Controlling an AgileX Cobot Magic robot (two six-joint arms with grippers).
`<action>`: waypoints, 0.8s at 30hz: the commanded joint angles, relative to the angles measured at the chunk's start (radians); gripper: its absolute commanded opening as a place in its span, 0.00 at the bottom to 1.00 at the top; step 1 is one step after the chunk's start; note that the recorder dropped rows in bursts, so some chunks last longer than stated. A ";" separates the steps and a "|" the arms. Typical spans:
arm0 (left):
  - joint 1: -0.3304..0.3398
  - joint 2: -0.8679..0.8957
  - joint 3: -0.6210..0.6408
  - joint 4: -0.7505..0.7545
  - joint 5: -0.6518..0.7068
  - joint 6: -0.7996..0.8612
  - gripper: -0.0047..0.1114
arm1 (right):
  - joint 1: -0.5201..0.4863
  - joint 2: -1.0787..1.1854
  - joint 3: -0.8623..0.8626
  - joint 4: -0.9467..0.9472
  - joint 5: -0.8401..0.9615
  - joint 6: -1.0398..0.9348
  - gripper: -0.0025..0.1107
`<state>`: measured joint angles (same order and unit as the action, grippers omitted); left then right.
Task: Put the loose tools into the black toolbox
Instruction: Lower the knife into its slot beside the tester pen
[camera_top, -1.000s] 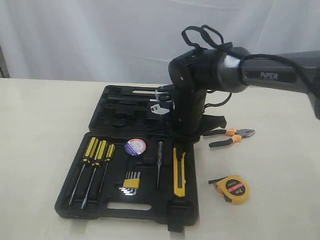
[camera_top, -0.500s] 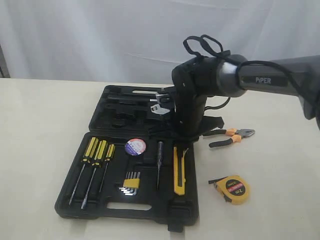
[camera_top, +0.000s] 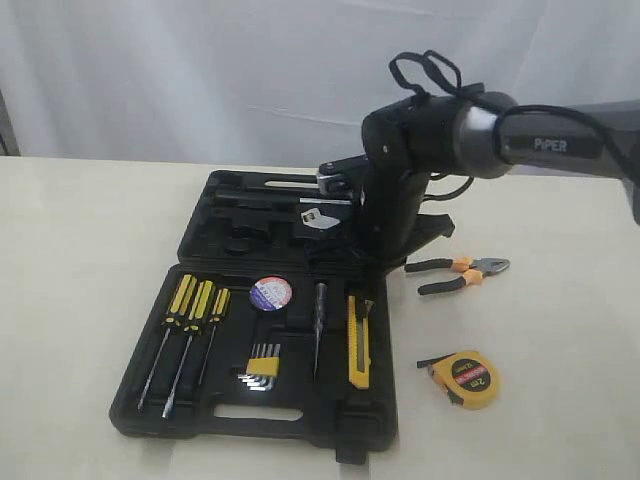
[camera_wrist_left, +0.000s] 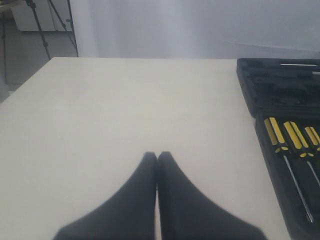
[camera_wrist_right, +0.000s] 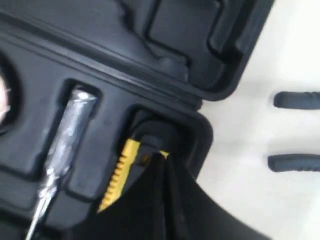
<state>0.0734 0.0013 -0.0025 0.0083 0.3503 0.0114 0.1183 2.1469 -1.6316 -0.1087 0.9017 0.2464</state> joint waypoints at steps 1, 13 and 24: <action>-0.005 -0.001 0.003 -0.008 -0.008 -0.004 0.04 | 0.000 -0.040 -0.008 0.086 0.030 -0.123 0.02; -0.005 -0.001 0.003 -0.008 -0.008 -0.004 0.04 | 0.005 -0.034 -0.006 0.157 0.104 -0.192 0.02; -0.005 -0.001 0.003 -0.008 -0.008 -0.004 0.04 | 0.005 0.056 -0.006 0.254 0.145 -0.265 0.02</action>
<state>0.0734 0.0013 -0.0025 0.0083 0.3503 0.0114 0.1239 2.1933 -1.6363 0.1412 1.0464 -0.0075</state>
